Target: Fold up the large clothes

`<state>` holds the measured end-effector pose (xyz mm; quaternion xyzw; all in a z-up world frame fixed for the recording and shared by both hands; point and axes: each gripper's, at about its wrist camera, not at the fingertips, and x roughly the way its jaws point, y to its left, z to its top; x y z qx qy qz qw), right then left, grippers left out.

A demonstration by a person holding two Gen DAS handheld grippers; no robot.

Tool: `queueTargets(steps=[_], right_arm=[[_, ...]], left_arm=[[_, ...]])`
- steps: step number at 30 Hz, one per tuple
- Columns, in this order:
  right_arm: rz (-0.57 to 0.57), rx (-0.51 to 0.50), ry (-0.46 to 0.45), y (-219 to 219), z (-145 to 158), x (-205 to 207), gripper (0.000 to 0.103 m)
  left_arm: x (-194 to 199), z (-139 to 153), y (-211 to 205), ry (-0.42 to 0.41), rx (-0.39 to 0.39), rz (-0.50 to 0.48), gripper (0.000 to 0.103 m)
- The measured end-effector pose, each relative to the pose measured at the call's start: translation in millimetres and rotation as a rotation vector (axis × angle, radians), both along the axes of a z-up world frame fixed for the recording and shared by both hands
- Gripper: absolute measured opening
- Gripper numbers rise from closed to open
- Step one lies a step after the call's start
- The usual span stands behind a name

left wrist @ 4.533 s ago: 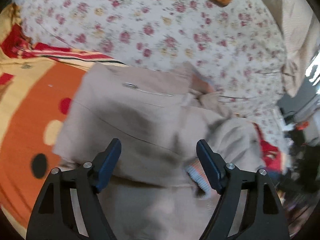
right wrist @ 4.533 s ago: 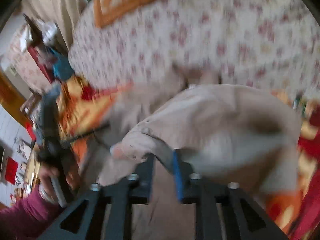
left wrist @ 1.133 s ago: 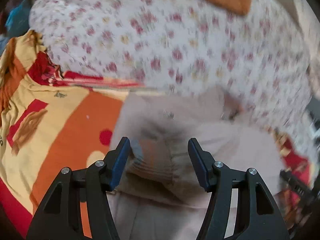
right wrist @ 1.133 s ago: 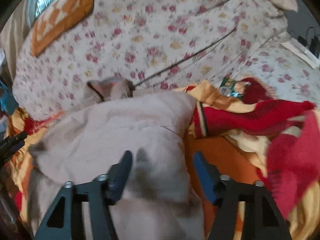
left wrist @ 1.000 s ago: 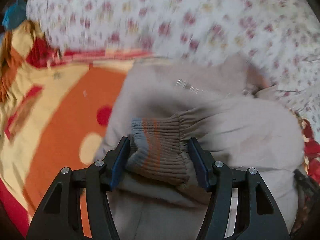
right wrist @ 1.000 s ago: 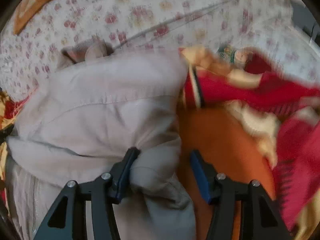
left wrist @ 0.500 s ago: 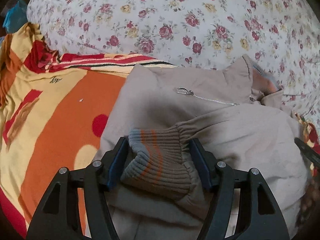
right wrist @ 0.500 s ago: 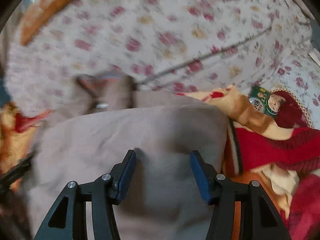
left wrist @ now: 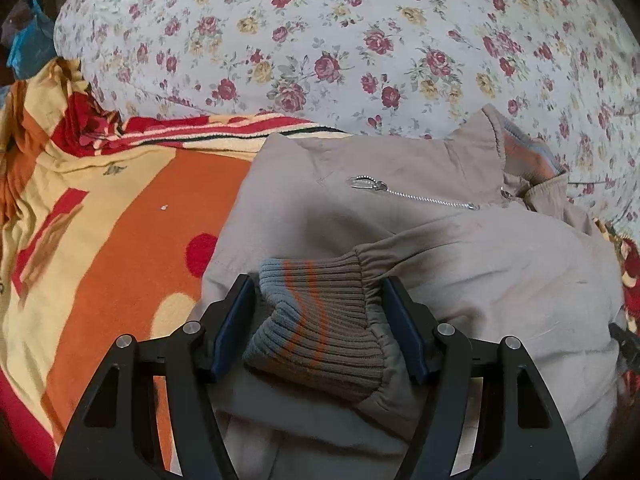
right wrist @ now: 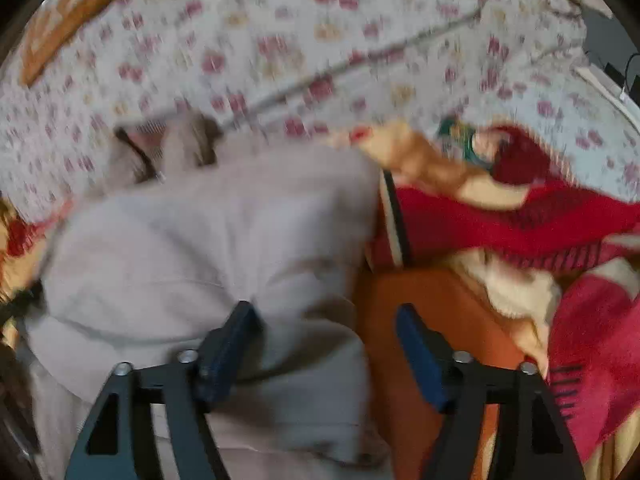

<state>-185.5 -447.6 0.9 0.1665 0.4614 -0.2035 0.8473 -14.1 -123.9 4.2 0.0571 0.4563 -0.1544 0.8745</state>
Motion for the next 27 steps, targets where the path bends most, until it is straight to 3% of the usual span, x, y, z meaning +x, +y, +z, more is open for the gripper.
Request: queueTargets(steps=[3,8,17,21,25,27], right_arm=[[-0.032,0.009,0.012,0.9,15.3,-10.9,0.075],[0.004,-0.117,0.000,22.8,44.3,-51.1,0.076],[-0.016,-0.082,0.017,31.4,17.3,-81.1,0.075],[-0.014,-0.077,-0.033,34.1,20.9,-85.5,0.075],[-0.023,-0.084,-0.138,33.0,37.6,-87.8,0.076],[-0.026,-0.098,-0.193,31.5,45.8,-87.9,0.080]], left_arm=[[-10.3,9.5,3.0,-0.024,0.004,-0.005,0.067],[-24.0,24.0,9.0,-0.060,0.001,-0.017,0.067],[-47.1,35.2,13.6,-0.127,0.042,-0.051,0.067],[-55.5,36.9,16.4,-0.156,0.062,-0.064,0.067],[-58.6,37.8,17.1,-0.163,0.081,-0.072,0.067],[-57.7,39.8,21.4,-0.154,0.061,-0.064,0.067]])
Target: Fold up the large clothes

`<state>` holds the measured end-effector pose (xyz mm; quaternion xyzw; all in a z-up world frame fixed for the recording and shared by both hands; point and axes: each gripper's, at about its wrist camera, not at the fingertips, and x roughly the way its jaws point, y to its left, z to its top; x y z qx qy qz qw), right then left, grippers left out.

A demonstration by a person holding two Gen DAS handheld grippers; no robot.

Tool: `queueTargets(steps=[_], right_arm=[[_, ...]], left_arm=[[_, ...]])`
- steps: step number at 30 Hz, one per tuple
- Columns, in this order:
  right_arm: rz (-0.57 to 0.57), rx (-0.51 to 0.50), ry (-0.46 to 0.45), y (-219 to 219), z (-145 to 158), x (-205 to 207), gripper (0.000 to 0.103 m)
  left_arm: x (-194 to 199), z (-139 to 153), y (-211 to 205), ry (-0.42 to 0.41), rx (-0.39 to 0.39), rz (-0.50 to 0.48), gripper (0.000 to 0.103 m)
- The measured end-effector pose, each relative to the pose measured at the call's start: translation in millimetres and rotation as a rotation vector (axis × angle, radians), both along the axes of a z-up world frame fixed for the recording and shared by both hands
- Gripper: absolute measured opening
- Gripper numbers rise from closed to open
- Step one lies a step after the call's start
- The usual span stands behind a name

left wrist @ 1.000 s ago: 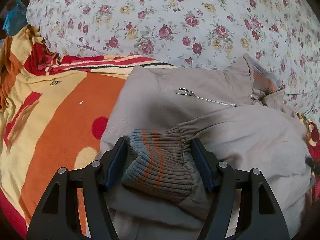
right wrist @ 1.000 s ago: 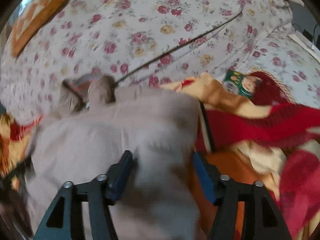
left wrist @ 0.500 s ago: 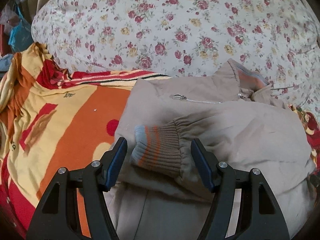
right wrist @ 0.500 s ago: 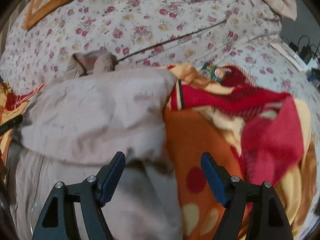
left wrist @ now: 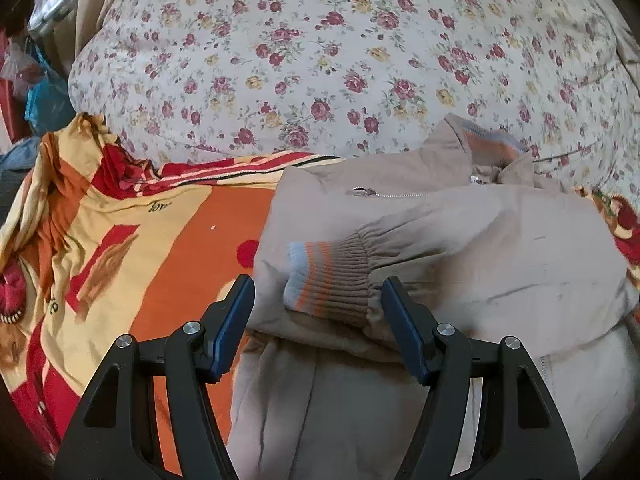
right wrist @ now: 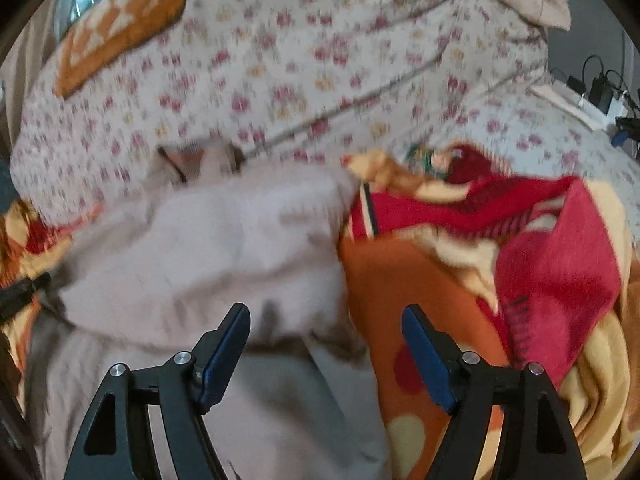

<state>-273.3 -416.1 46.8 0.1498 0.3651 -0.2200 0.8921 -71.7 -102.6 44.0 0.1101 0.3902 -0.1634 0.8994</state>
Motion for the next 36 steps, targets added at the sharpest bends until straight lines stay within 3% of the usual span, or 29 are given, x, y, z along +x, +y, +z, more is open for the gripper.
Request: queueTargets(steps=[6,9,11,15,23,36], right_arm=[[-0.013,-0.072,0.036,-11.8,-12.3,27.6,0.083],[-0.038,-0.064,0.182,-18.7,-37.1,40.3,0.083],[-0.039,-0.016,0.175,-23.4,-41.4,36.7,0.083],[-0.047,-0.023,0.159,-22.8,-33.6,27.8,0.083],[0.028,0.023,0.049,-0.6,-11.0,-1.7,0.083],[0.147,0.070,0.068,33.1,-8.5,-57.4,0.083]], left_arm=[[16.1,-6.8,15.8,0.053,-0.016,0.064,0.067],[25.8,-12.2,27.5,0.099,-0.049,0.096,0.067],[28.4,-13.0,33.7,0.112,-0.067,0.108,0.067],[27.2,-9.9,46.7,0.113,-0.070,0.143,0.067],[14.3,-3.7,70.4,0.116,-0.088,0.162,0.067],[-37.8,17.2,85.1,0.105,-0.102,0.087,0.067]])
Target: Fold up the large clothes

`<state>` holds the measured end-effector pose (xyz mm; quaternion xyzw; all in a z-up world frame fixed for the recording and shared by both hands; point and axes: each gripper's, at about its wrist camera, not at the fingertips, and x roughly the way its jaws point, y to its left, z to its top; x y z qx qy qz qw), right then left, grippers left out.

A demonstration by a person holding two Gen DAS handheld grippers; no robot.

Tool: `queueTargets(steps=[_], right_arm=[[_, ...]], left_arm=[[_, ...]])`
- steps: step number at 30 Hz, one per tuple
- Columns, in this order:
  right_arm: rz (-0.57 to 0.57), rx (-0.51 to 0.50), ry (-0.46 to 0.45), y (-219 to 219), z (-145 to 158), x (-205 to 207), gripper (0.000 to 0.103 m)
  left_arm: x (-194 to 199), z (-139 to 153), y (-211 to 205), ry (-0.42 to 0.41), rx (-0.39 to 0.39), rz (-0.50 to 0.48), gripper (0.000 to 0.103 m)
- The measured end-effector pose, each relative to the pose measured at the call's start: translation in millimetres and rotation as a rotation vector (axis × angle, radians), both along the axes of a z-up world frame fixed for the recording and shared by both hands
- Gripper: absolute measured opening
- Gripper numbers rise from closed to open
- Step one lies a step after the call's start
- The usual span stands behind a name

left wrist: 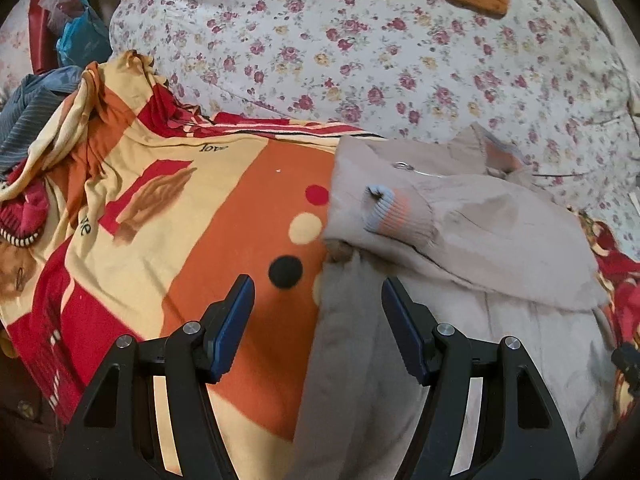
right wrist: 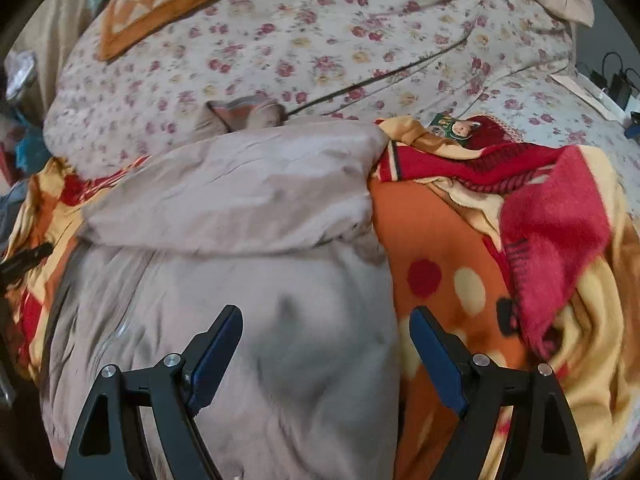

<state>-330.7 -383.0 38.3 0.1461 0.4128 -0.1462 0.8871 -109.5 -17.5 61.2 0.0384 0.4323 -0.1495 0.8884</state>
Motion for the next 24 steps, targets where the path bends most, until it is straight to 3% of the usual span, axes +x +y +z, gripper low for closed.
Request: queueTargets(steps=[6,13,16,18,21,24], right_arm=[[0.009,0.064,0.017,17.7,-10.6,-35.1,0.083],[0.028,0.066,0.072,34.4,-29.7,-61.7,0.083],[0.024,0.054,0.098,36.9,-41.6,-64.0,0.085],[0.031,0.046,0.092,37.4,-42.9,-64.8,0.089],[0.033,0.062,0.109,36.9,-48.9,-61.2,0.103],[0.047,0.022,0.135,41.9,-52.7,-56.3,0.103]], left_arm=[[-27.1,-6.4,4.3,0.018,0.026,-0.035,0.067],[-60.5,-22.3,36.1,0.093,-0.027,-0.039,0.067],[-73.8,-37.0,44.7,0.110,-0.015,-0.028,0.067],[-79.9,-48.3,47.6,0.131,-0.006,-0.033,0.067],[-83.8,-62.1,49.5,0.152,-0.013,-0.032,0.067],[-85.1,-61.2,47.2,0.141,0.003,-0.040,0.067]])
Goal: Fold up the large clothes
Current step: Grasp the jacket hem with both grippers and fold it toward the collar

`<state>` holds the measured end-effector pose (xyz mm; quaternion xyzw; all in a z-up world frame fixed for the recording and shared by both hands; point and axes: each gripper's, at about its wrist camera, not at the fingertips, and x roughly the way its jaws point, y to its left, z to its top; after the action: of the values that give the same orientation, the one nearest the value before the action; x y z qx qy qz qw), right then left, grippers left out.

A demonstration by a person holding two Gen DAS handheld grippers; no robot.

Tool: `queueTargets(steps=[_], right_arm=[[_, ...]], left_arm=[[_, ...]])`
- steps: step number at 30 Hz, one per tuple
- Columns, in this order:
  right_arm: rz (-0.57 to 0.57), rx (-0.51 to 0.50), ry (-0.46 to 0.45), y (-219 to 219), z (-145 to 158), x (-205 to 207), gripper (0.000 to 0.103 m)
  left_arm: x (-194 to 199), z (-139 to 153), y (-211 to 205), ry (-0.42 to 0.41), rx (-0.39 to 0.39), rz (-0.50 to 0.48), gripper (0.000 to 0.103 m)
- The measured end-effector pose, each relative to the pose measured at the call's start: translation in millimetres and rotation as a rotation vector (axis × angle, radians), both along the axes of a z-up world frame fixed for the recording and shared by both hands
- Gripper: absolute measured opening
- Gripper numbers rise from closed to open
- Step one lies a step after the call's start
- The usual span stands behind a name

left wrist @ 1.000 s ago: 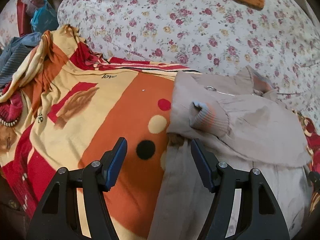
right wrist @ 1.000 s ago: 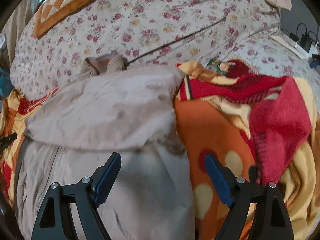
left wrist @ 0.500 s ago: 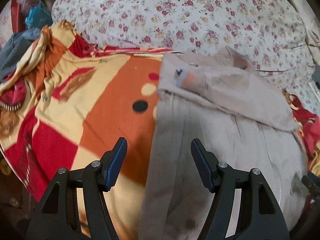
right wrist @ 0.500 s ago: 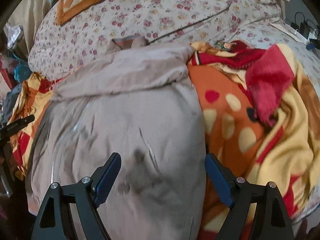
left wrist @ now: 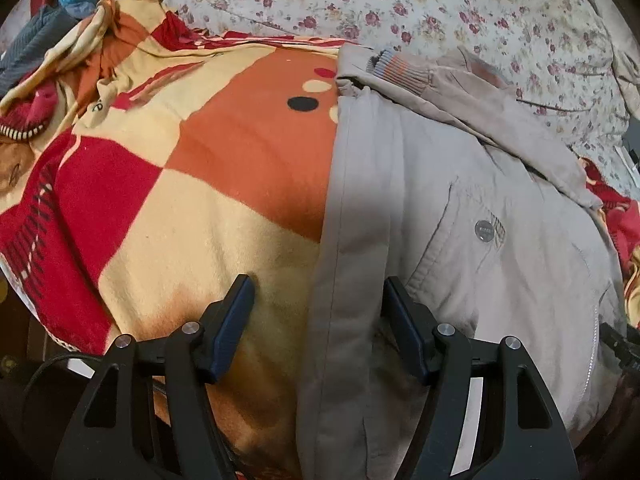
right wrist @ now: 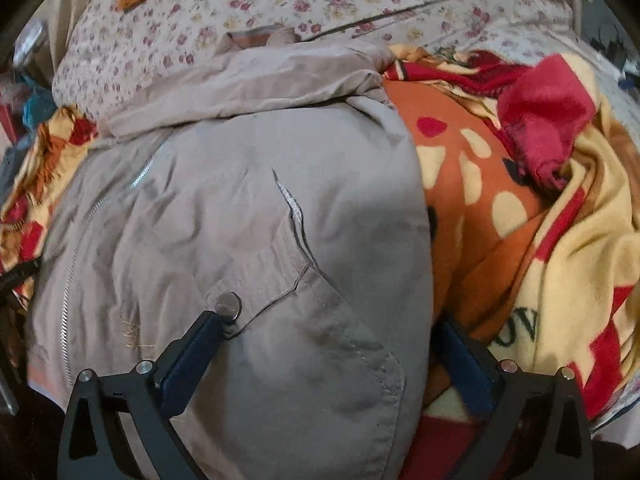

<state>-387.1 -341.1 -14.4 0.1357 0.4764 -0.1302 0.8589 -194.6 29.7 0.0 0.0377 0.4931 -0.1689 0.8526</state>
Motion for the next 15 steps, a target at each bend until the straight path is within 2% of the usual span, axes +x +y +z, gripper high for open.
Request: queueTargets(steps=[5,15], right_arm=[[0.001,0.023,0.002,-3.9,-1.9,1.1,0.103],[0.006,-0.010,0.009,2.0,-3.8,4.2,0.103]], left_arm=[[-0.8,-0.9,3.4,0.007,-0.011,-0.001,0.067],[-0.9,-1.0,-0.7,-0.002,0.016,-0.004,0.069]])
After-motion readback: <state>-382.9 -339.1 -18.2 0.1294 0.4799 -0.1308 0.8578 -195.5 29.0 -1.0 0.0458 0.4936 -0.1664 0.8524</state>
